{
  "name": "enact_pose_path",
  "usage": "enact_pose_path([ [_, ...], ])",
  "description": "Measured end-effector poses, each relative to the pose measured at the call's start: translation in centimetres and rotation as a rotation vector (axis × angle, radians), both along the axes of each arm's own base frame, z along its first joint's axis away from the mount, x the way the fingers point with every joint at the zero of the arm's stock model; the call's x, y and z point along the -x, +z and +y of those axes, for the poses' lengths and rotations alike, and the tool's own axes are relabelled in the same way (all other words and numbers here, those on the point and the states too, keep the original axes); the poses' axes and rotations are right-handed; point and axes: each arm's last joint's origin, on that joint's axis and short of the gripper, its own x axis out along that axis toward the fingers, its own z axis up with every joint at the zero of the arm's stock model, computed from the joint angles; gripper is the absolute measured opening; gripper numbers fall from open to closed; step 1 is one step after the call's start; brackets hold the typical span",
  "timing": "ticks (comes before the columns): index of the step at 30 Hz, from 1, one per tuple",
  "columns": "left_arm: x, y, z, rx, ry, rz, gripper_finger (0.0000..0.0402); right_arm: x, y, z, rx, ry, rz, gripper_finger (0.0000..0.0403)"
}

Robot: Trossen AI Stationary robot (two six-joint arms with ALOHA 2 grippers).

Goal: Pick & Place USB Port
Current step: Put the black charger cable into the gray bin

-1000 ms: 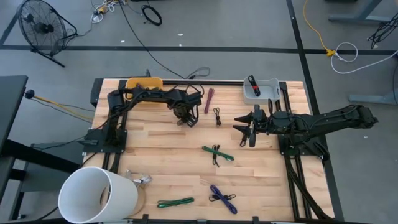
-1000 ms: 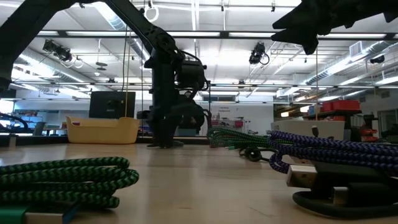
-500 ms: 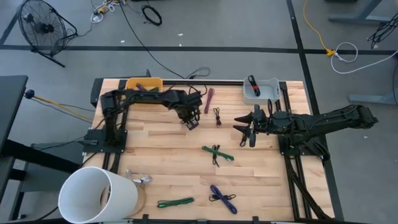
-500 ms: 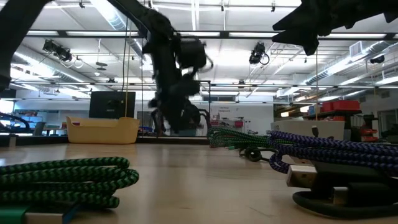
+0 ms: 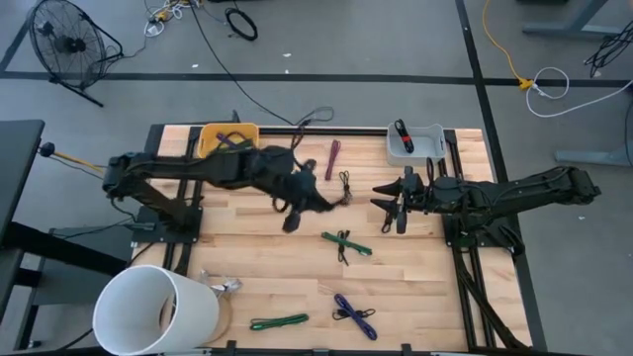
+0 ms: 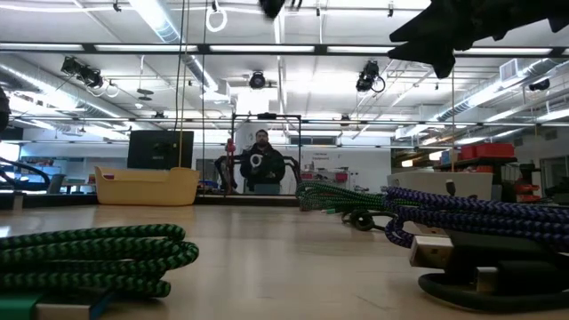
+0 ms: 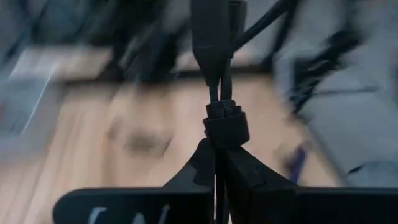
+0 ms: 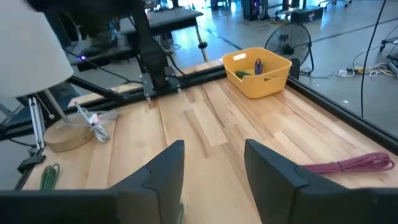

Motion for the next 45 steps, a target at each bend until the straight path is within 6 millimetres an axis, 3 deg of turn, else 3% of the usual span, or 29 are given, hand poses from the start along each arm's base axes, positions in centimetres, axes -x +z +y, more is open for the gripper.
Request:
enact_pose_path([
  [3,-0.2,0.8,-1.5,-0.033,-0.092,-0.109,0.0012,0.0,0.1,0.0,-0.002,0.002,-0.016,0.0168],
  [7,-1.5,0.0,-1.9,-0.063,-0.082,-0.139,0.0012,-0.1,0.2,0.0,-0.003,0.002,-0.025,0.0168],
  [13,-4.4,-1.6,0.3,-0.054,0.039,-0.224,0.0012,-0.1,0.6,0.2,-0.013,0.051,-0.066,0.0168],
  [18,-6.0,-3.8,2.8,0.010,0.102,-0.180,0.0012,-0.2,1.0,0.3,0.010,0.111,-0.095,0.0168],
  [23,-7.4,-5.8,3.5,0.056,0.117,-0.165,0.0012,-0.2,1.4,0.3,0.041,0.117,-0.133,0.0168],
  [45,-7.8,-5.8,2.8,0.058,0.078,-0.208,0.0011,-1.1,3.0,0.4,0.140,0.089,-0.328,0.0168],
])
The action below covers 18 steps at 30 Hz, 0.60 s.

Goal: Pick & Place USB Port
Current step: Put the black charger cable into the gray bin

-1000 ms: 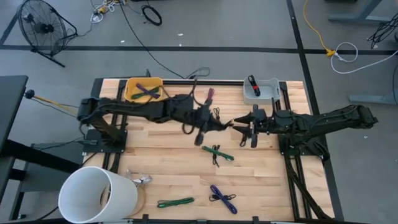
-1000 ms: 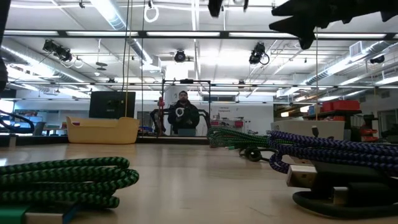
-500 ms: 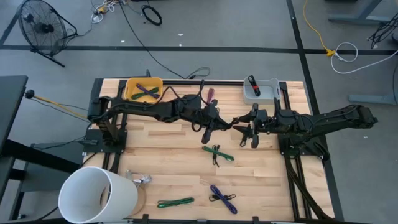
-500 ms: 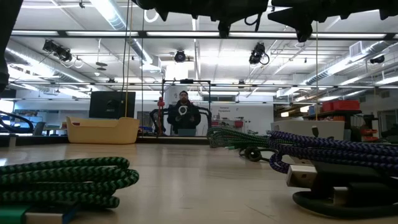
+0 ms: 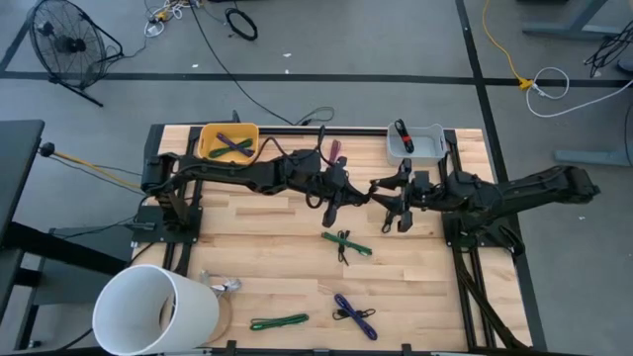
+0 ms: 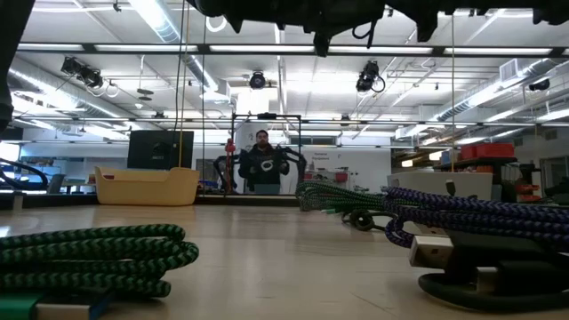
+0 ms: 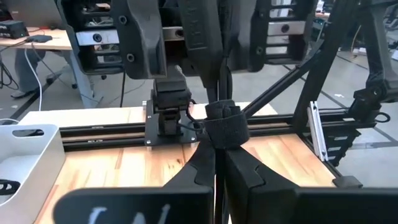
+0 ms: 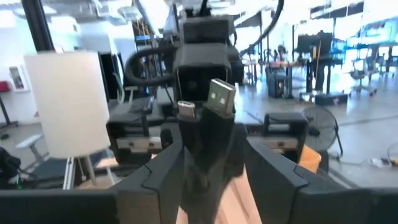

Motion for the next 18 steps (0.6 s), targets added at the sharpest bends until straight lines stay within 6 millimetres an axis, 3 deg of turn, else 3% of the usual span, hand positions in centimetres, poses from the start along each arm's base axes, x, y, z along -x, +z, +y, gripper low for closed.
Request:
enact_pose_path([
  [5,0.0,0.0,0.0,0.005,0.001,0.004,0.0012,-1.1,-0.5,0.1,0.022,0.001,-0.004,0.0153],
  [7,0.0,0.0,0.0,0.005,0.002,0.005,0.0011,-1.6,-0.8,0.2,0.026,-0.003,0.010,0.0116],
  [10,0.0,-0.1,0.0,0.005,0.005,0.010,0.0019,-2.0,-1.2,0.2,0.063,-0.014,0.019,0.0029],
  [18,0.0,-0.1,0.0,0.003,0.019,0.006,0.0079,-1.7,-0.9,0.1,0.060,-0.012,0.008,0.0015],
])
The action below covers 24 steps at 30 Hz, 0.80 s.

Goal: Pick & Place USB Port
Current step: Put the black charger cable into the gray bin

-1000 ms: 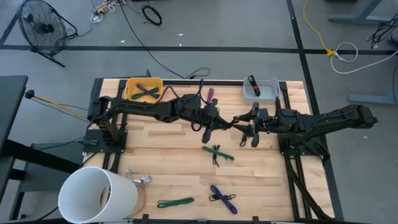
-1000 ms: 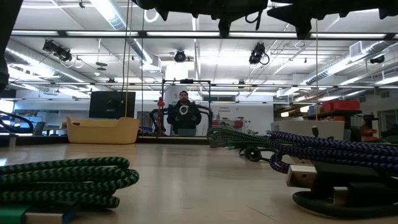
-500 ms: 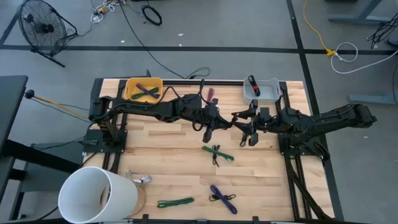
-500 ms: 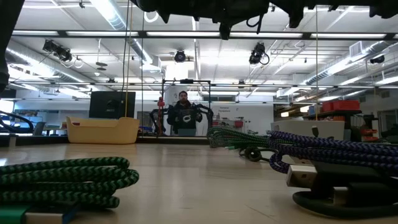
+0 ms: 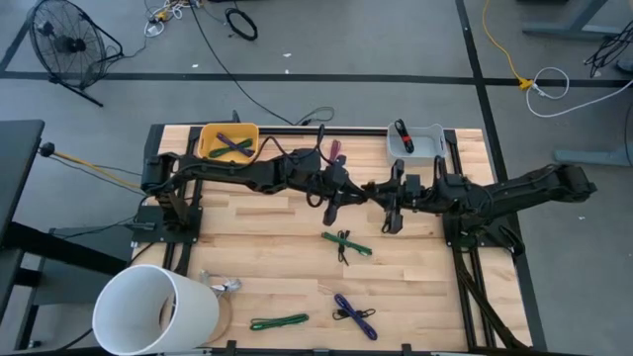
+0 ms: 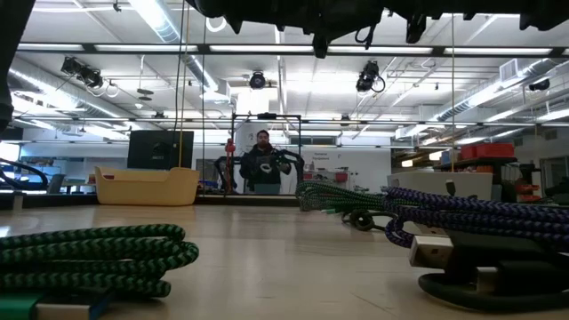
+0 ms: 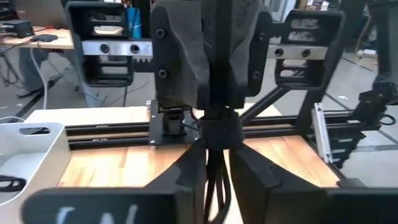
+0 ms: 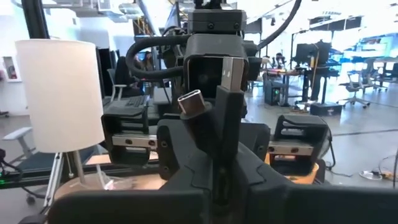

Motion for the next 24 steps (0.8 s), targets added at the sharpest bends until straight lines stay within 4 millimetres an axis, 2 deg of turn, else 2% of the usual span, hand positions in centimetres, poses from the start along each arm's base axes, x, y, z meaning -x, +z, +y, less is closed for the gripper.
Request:
enact_pose_path([
  [10,0.0,0.0,0.1,-0.017,0.043,0.002,0.0176,1.3,-0.7,-0.4,-0.073,-0.084,0.132,0.0015],
  [16,0.0,0.0,0.2,-0.018,0.048,0.000,0.0202,3.4,-1.1,-1.5,-0.085,-0.333,0.236,0.0015],
  [24,0.0,0.0,0.2,-0.017,0.048,0.002,0.0198,5.1,-1.7,-4.7,-0.068,-0.742,0.317,0.0015],
])
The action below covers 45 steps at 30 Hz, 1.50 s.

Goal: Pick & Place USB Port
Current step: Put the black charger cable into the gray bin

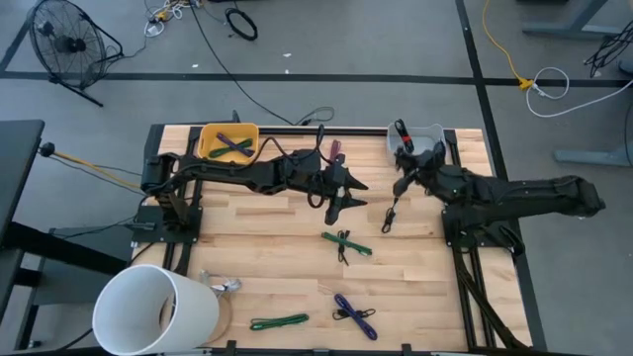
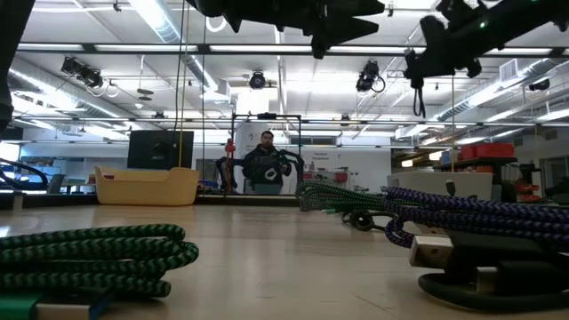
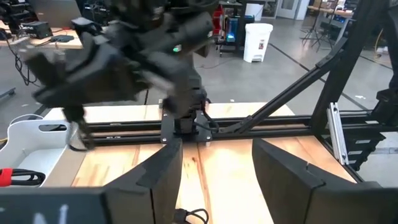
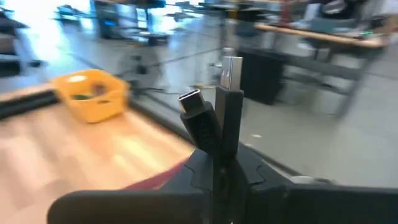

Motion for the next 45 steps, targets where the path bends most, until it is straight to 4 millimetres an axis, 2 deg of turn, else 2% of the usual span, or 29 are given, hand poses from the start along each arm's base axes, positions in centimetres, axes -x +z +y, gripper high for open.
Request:
enact_pose_path([
  [6,0.0,0.0,0.0,0.001,0.000,0.000,0.0198,0.7,-0.5,-3.4,0.046,-0.196,0.117,0.0014],
  [11,0.0,0.0,0.0,0.003,0.000,0.001,0.0198,1.4,-1.4,-6.5,0.011,-0.284,0.204,0.0014],
  [16,0.0,0.0,0.0,0.003,0.000,0.001,0.0197,1.8,-2.9,-9.4,-0.012,-0.396,0.352,0.0014],
  [22,0.0,0.0,0.0,0.002,0.000,0.001,0.0197,1.9,-5.1,-12.1,-0.057,-0.447,0.514,0.0014],
  [32,0.0,0.0,0.0,0.000,0.000,0.003,0.0197,1.9,-9.0,-15.1,-0.149,-0.512,0.692,0.0014],
  [37,0.0,0.0,0.0,0.001,0.000,0.004,0.0197,1.4,-10.7,-15.9,-0.211,-0.420,0.689,0.0017],
  [40,0.0,0.0,0.0,0.001,0.000,0.006,0.0197,1.0,-11.1,-16.1,-0.224,-0.372,0.673,0.0059],
  [45,0.0,0.0,0.0,0.001,0.000,0.006,0.0197,1.0,-11.1,-16.1,-0.226,-0.384,0.660,0.0163],
])
